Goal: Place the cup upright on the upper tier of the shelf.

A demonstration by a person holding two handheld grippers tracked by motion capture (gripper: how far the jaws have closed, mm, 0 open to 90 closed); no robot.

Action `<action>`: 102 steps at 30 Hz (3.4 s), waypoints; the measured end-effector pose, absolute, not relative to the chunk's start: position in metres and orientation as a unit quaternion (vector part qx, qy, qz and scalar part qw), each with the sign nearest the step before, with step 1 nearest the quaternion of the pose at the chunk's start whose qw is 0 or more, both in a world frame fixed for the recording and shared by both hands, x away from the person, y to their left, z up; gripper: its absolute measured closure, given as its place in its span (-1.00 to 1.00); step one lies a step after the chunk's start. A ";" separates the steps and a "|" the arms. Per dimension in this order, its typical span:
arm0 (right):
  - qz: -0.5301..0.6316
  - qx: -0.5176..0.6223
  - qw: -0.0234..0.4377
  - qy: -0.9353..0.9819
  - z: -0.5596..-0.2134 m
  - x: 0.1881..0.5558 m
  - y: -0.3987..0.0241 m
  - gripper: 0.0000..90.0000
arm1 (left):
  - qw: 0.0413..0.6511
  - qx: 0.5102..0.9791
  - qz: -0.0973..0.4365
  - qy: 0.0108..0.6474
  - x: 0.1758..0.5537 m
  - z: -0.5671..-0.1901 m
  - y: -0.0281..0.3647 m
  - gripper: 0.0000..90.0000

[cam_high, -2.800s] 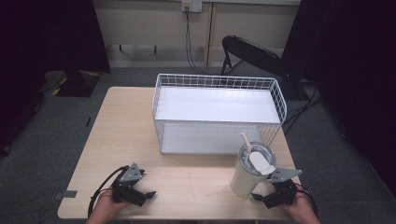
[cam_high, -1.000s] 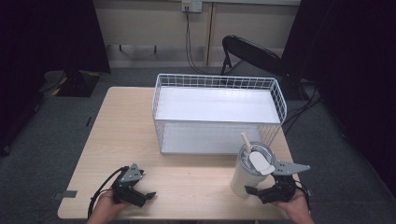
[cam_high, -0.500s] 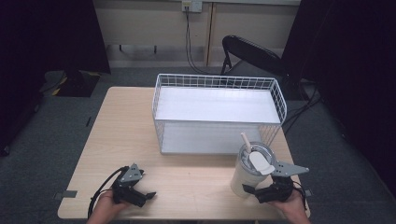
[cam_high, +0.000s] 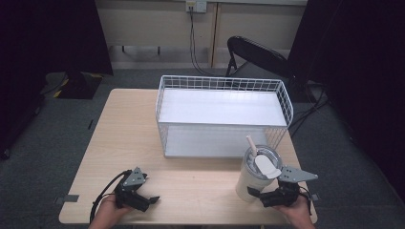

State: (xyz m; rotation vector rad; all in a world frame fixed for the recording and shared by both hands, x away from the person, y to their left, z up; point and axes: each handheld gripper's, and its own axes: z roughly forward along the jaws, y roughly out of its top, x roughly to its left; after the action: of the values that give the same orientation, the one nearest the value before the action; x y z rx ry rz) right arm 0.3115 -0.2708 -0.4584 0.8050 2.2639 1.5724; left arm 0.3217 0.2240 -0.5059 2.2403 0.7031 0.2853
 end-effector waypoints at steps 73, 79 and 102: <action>0.572 0.285 0.142 0.756 -0.383 0.335 -0.258 -0.80 | 0.378 0.877 0.112 0.275 0.322 -0.506 0.224 -0.92; 0.574 0.284 0.139 0.755 -0.375 0.338 -0.255 -0.79 | 0.378 0.877 0.112 0.274 0.322 -0.506 0.224 -0.92; 0.589 0.280 0.131 0.746 -0.336 0.351 -0.241 -0.79 | 0.378 0.877 0.112 0.274 0.322 -0.506 0.224 -0.92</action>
State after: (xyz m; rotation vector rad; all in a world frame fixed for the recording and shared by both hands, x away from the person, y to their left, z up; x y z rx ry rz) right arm 0.3506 -0.2413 -0.3355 0.8126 2.1666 1.7112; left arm 0.3219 0.2241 -0.5058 2.2425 0.7009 0.2869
